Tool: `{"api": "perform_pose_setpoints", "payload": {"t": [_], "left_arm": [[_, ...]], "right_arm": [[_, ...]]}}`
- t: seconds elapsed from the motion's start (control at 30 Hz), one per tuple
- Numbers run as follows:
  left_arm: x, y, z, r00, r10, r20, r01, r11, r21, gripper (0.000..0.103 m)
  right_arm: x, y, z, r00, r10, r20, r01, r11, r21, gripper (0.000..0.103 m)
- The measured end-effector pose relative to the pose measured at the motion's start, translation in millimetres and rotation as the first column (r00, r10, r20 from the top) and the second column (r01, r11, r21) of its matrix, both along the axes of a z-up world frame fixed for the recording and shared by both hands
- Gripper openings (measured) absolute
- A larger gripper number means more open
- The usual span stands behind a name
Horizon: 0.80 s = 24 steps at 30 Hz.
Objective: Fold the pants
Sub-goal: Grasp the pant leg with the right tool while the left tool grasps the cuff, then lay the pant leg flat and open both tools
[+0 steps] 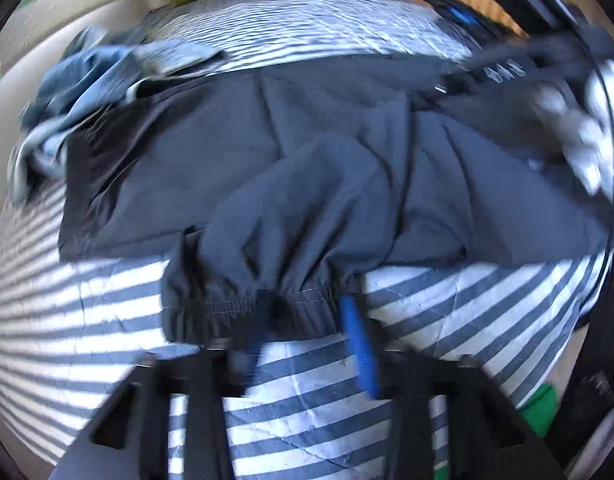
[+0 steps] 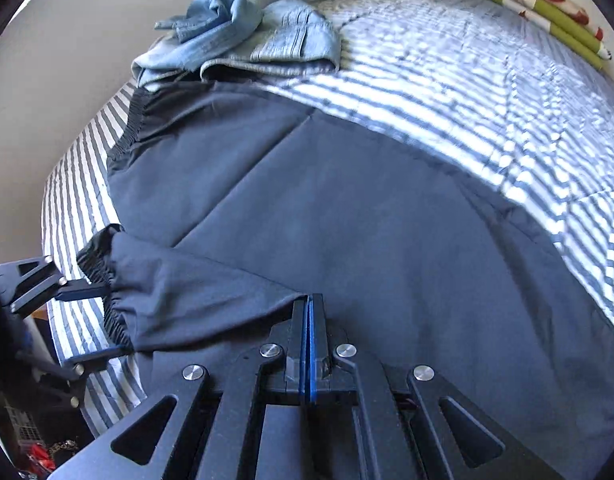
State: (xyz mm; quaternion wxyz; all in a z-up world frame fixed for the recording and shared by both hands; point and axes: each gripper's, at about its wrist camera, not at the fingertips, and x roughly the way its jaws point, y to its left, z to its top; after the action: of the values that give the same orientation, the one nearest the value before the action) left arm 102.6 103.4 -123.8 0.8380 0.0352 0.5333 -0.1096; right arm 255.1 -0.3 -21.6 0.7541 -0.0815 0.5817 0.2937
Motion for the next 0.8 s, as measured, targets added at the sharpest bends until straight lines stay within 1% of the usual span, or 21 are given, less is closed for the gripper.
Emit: {"api": "perform_pose_setpoints", "payload": {"t": [0.03, 0.1, 0.13, 0.2, 0.3, 0.4, 0.43, 0.47, 0.5, 0.53, 0.57, 0.6, 0.63, 0.67, 0.7, 0.73, 0.77, 0.8], "left_arm": [[-1, 7, 5, 1.0, 0.03, -0.003, -0.03, 0.999, -0.028, 0.007], [-12, 21, 23, 0.996, 0.084, 0.013, -0.082, 0.992, -0.094, 0.007], [-21, 28, 36, 0.993, 0.111, 0.026, -0.107, 0.986, -0.128, 0.007], [-43, 39, 64, 0.987, 0.151, 0.058, -0.139, 0.975, -0.173, 0.007], [-78, 57, 107, 0.975, 0.202, 0.096, -0.176, 0.958, -0.228, 0.007], [-107, 78, 150, 0.957, 0.252, 0.145, -0.205, 0.939, -0.274, 0.007], [-106, 85, 159, 0.95, 0.273, 0.15, -0.222, 0.931, -0.291, 0.007], [-105, 97, 165, 0.941, 0.306, 0.144, -0.249, 0.914, -0.319, 0.007], [-101, 109, 165, 0.933, 0.336, 0.125, -0.279, 0.9, -0.336, 0.009], [-92, 119, 160, 0.926, 0.365, 0.101, -0.318, 0.893, -0.319, 0.012], [-79, 130, 151, 0.916, 0.395, 0.07, -0.36, 0.887, -0.29, 0.014], [-61, 143, 134, 0.903, 0.429, 0.019, -0.412, 0.878, -0.243, 0.022], [-49, 152, 121, 0.887, 0.461, -0.011, -0.455, 0.869, -0.194, 0.023], [-37, 161, 108, 0.876, 0.481, -0.031, -0.48, 0.865, -0.149, 0.023], [-27, 166, 97, 0.873, 0.485, -0.051, -0.488, 0.864, -0.124, 0.023], [-20, 170, 90, 0.869, 0.491, -0.068, -0.496, 0.859, -0.128, 0.023], [-18, 172, 86, 0.868, 0.491, -0.074, -0.496, 0.856, -0.146, 0.023], [-19, 170, 85, 0.875, 0.479, -0.075, -0.484, 0.859, -0.166, 0.023]], "right_arm": [[-4, -2, 8, 1.0, 0.001, 0.011, -0.001, 1.0, 0.014, 0.001], [-15, -5, 26, 0.999, 0.014, 0.044, -0.016, 0.999, 0.044, 0.001], [-22, -5, 35, 0.998, 0.022, 0.058, -0.025, 0.998, 0.057, 0.001], [-36, -5, 55, 0.995, 0.044, 0.089, -0.051, 0.995, 0.084, 0.001], [-58, -3, 85, 0.987, 0.091, 0.133, -0.108, 0.986, 0.124, 0.001], [-81, 8, 115, 0.966, 0.169, 0.196, -0.202, 0.966, 0.164, 0.001], [-84, 12, 121, 0.959, 0.189, 0.211, -0.227, 0.958, 0.174, 0.001], [-86, 18, 126, 0.951, 0.207, 0.228, -0.252, 0.95, 0.186, 0.001], [-87, 25, 127, 0.947, 0.215, 0.238, -0.262, 0.946, 0.191, 0.001], [-85, 37, 124, 0.947, 0.21, 0.243, -0.258, 0.948, 0.186, 0.001], [-81, 52, 117, 0.949, 0.207, 0.236, -0.251, 0.953, 0.172, 0.001], [-78, 67, 108, 0.951, 0.212, 0.226, -0.248, 0.958, 0.144, 0.002], [-68, 80, 94, 0.959, 0.2, 0.203, -0.223, 0.97, 0.095, 0.006], [-61, 85, 87, 0.967, 0.175, 0.186, -0.191, 0.979, 0.075, 0.007], [-54, 84, 83, 0.976, 0.146, 0.164, -0.16, 0.984, 0.075, 0.007], [-46, 75, 84, 0.985, 0.1, 0.138, -0.114, 0.988, 0.099, 0.007], [-45, 63, 91, 0.989, 0.064, 0.137, -0.08, 0.99, 0.119, 0.008], [-47, 51, 101, 0.989, 0.036, 0.14, -0.056, 0.988, 0.143, 0.009]]}}
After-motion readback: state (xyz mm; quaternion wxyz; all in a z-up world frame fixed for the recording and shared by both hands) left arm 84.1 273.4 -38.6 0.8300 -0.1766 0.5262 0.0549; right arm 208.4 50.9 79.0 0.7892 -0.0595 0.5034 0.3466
